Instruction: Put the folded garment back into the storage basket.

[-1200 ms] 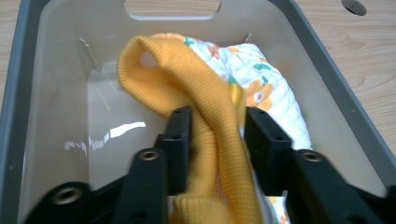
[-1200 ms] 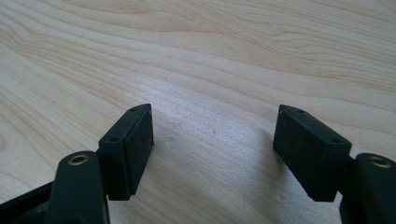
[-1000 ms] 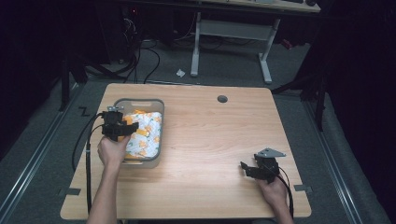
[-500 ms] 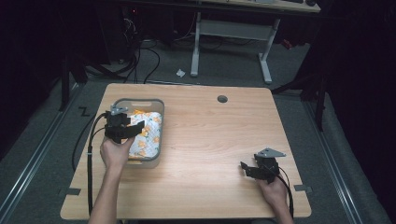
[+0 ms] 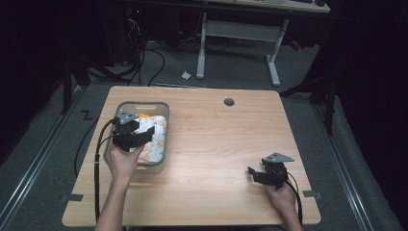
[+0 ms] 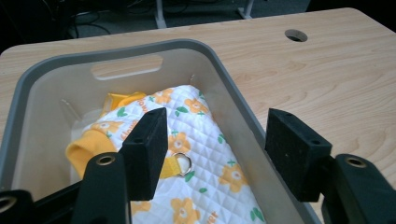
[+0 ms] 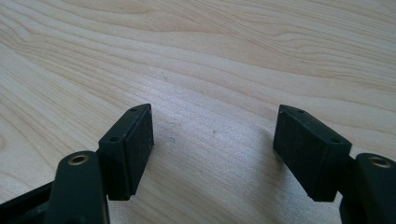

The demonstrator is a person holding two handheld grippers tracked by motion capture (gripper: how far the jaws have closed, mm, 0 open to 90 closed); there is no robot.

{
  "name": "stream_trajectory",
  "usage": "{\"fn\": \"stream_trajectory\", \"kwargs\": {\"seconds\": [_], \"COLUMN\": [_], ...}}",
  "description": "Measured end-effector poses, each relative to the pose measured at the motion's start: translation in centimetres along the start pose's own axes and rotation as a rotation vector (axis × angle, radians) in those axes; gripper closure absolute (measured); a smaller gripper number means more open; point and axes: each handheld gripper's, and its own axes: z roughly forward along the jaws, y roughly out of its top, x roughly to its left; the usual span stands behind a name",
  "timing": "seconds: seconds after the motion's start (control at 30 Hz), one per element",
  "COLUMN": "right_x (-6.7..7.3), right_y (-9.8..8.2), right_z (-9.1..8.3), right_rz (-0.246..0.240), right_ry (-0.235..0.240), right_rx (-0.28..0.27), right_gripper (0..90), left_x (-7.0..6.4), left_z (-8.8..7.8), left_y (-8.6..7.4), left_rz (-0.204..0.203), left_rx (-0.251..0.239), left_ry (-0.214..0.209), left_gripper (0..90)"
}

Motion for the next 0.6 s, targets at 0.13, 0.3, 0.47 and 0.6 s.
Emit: {"fn": "stream_trajectory", "kwargs": {"seconds": [0.13, 0.3, 0.47, 0.6], "right_x": [0.0, 0.0, 0.0, 0.0], "right_y": [0.0, 0.0, 0.0, 0.0], "right_z": [0.0, 0.0, 0.0, 0.0], "right_rz": [0.0, 0.0, 0.0, 0.0], "right_ry": [0.0, 0.0, 0.0, 0.0], "right_rx": [0.0, 0.0, 0.0, 0.0], "right_gripper": [29.1, 29.1, 29.1, 29.1], "left_x": [-0.7, -1.4, -2.1, -2.8], "left_z": [-0.3, -0.7, -0.9, -1.0], "left_y": [0.0, -0.1, -0.2, -0.3], "left_rz": [0.013, 0.01, 0.013, 0.032], "left_rx": [-0.005, -0.018, -0.016, -0.018], "left_ry": [-0.006, 0.001, -0.014, -0.024], "left_gripper": [39.7, 38.1, 37.4, 37.0]}}
